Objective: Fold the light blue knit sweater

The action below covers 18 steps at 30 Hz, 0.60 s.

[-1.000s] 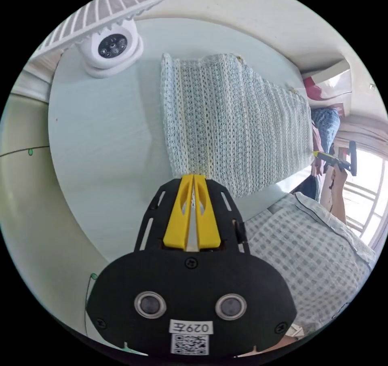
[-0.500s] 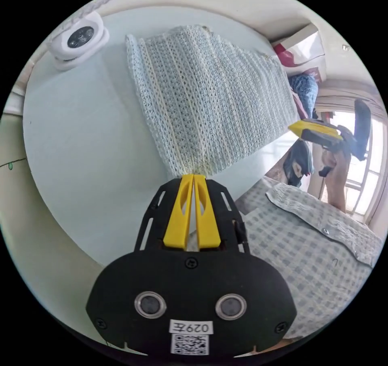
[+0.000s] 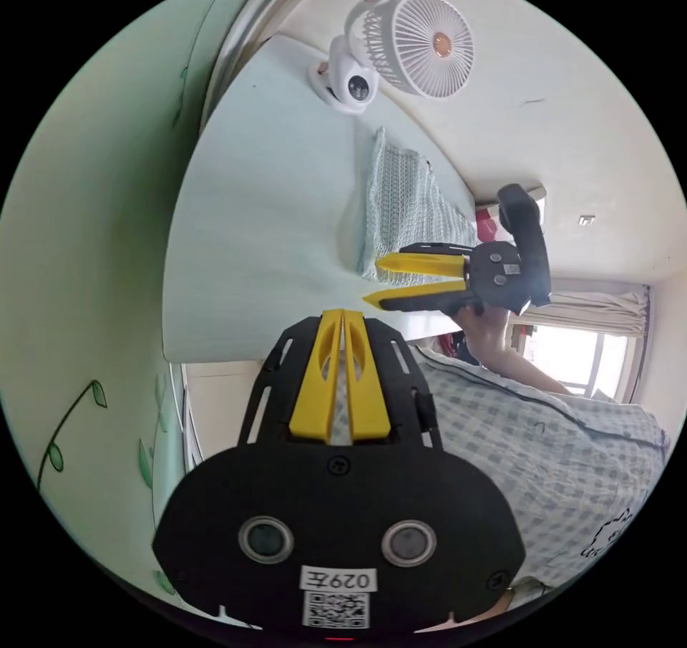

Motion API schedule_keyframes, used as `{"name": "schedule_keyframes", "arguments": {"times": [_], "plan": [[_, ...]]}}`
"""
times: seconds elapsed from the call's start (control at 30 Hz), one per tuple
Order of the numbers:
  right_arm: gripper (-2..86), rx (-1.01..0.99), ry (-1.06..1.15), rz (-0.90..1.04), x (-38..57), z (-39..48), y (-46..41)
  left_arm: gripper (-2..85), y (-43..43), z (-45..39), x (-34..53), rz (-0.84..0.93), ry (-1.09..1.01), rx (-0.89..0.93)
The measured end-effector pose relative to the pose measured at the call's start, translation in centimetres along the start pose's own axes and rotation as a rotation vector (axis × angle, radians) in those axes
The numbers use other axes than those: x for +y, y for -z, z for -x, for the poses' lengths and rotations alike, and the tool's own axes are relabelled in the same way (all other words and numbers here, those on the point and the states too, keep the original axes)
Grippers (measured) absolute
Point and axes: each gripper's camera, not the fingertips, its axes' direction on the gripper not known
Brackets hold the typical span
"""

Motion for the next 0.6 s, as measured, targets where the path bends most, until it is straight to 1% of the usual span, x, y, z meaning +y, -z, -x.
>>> {"name": "schedule_keyframes", "arguments": {"times": [0.03,0.13,0.2,0.27,0.3,0.33,0.37,0.4,0.43,0.47,0.5,0.53,0.57,0.6], "plan": [[10.4,0.041,-0.007,0.055,-0.3,0.4,-0.6,-1.0,-0.2,0.6,0.5,0.009,0.016,0.014],[5.6,0.230,0.037,0.054,-0.2,1.7,-0.7,-1.0,-0.9,1.3,1.0,0.026,0.035,0.042],[3.5,0.241,0.046,0.042,-0.1,1.8,-0.6,-1.0,-1.2,1.2,1.0,0.017,0.036,0.055],[1.9,0.223,-0.006,0.004,0.5,0.2,0.0,-1.0,-1.4,0.1,0.5,-0.009,0.011,0.083],[1.7,0.179,-0.036,-0.008,0.7,-0.6,0.3,-1.0,-1.5,-0.2,0.3,-0.006,-0.001,0.088],[1.3,0.048,-0.107,-0.026,1.3,-3.0,0.8,-1.0,-1.8,-1.1,-0.3,0.009,-0.025,0.083],[1.0,-0.127,-0.176,-0.068,2.5,-5.8,1.7,-1.0,-2.2,-2.0,-1.0,0.033,-0.050,0.072],[0.9,-0.213,-0.205,-0.112,3.4,-7.3,2.3,-1.0,-2.4,-2.4,-1.3,0.044,-0.065,0.068],[0.7,-0.377,-0.260,-0.239,6.1,-10.3,4.1,-1.0,-2.8,-3.3,-1.9,0.061,-0.092,0.064],[0.6,-0.491,-0.309,-0.390,9.7,-13.2,6.3,-1.0,-3.2,-4.2,-2.5,0.079,-0.115,0.067],[0.5,-0.526,-0.334,-0.462,11.7,-14.5,7.4,-1.0,-3.5,-4.6,-2.8,0.089,-0.125,0.071],[0.5,-0.560,-0.393,-0.589,16.2,-17.1,9.5,-1.0,-4.1,-5.4,-3.4,0.116,-0.146,0.080],[0.4,-0.550,-0.464,-0.693,21.2,-19.3,11.5,-1.0,-4.8,-6.3,-4.0,0.142,-0.167,0.081],[0.3,-0.539,-0.500,-0.737,23.6,-20.3,12.3,-1.0,-5.2,-6.7,-4.3,0.154,-0.177,0.077]]}}
